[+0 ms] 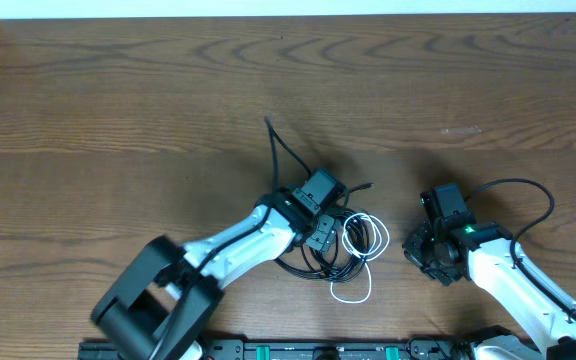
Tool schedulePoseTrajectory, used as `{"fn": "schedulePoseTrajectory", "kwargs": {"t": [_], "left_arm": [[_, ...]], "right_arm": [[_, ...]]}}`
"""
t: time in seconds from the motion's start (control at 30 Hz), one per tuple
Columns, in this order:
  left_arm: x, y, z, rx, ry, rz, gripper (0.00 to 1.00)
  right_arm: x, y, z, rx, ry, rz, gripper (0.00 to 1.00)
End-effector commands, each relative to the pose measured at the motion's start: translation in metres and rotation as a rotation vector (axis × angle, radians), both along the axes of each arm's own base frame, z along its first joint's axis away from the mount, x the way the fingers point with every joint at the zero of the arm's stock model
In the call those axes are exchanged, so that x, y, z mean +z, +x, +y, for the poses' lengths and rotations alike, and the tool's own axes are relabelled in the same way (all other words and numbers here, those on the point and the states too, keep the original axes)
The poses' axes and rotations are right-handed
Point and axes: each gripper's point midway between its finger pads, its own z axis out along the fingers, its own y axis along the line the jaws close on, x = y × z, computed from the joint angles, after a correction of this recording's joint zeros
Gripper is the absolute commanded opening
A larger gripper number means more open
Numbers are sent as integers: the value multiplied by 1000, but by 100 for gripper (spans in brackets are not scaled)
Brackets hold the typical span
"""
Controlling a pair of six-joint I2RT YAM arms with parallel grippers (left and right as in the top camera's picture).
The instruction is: Untangle cables
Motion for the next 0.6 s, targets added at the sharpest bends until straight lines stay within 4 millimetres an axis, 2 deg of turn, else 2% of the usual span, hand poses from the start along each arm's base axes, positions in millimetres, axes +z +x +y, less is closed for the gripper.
{"fn": "schedulePoseTrajectory", "kwargs": {"t": [0.0,0.03,0.07,0.13,0.23,0.3,0.47,0.57], "left_arm": [[-28,-10,5,-29,52,72,77],[-35,-12,7,-29,67,89,68],[-40,-13,9,-28,82,97,50],[-45,-13,17,-18,121,97,8],[-43,-6,25,-2,155,65,8],[-38,-1,27,9,159,43,8],[-23,12,34,53,131,7,8],[-8,18,41,87,105,-4,7]], "right_arm": [[-6,-7,-3,5,-6,26,21],[-6,-7,-2,5,0,26,21],[-6,-6,-1,6,0,23,21],[-6,-5,0,7,10,21,20],[-5,-2,7,41,42,5,20],[0,7,23,157,116,-52,21],[25,28,71,358,361,-211,37],[34,39,80,379,406,-272,43]]}}
